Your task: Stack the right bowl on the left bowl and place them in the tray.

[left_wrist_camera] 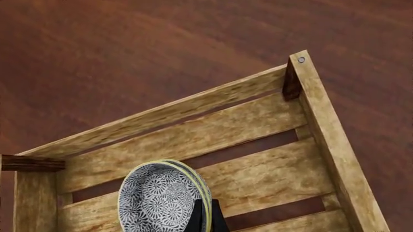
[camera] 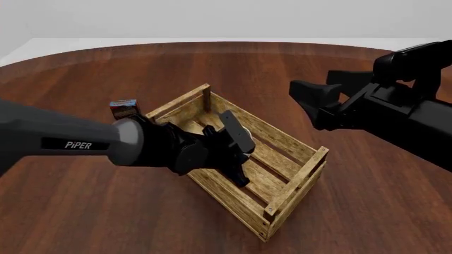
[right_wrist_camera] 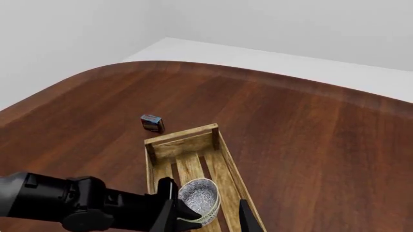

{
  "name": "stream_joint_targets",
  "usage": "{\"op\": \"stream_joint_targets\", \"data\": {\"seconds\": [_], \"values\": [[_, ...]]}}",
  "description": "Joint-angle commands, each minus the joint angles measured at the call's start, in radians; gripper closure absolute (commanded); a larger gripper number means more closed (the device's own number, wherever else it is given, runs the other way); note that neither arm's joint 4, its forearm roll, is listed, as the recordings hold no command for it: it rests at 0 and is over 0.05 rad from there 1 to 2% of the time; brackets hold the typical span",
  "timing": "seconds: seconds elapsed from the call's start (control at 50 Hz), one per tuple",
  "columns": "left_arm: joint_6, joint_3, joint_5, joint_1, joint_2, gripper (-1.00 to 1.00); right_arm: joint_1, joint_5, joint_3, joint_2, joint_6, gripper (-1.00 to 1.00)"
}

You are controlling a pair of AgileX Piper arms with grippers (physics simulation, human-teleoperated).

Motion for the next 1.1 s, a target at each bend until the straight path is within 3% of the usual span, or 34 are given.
{"op": "stream_joint_targets", "data": {"seconds": [0.02,0.38,0.4,0.72,1.1], "values": [[0.005,-0.006,-0.007,-0.003,0.005,1.0,0.0,0.0,0.0,0.0,0.0,-1.0],[0.004,0.0,-0.001,-0.013,-0.011,1.0,0.001,0.002,0.001,-0.005,-0.001,-1.0],[0.008,0.001,-0.003,-0.011,-0.011,-1.0,0.0,0.002,0.001,-0.005,-0.001,-1.0],[0.009,0.002,0.007,-0.004,-0.042,-1.0,0.001,0.004,0.001,-0.008,-0.001,-1.0],[0.015,0.045,0.033,0.007,-0.196,-1.0,0.002,0.003,0.0,-0.005,-0.003,-1.0]]}}
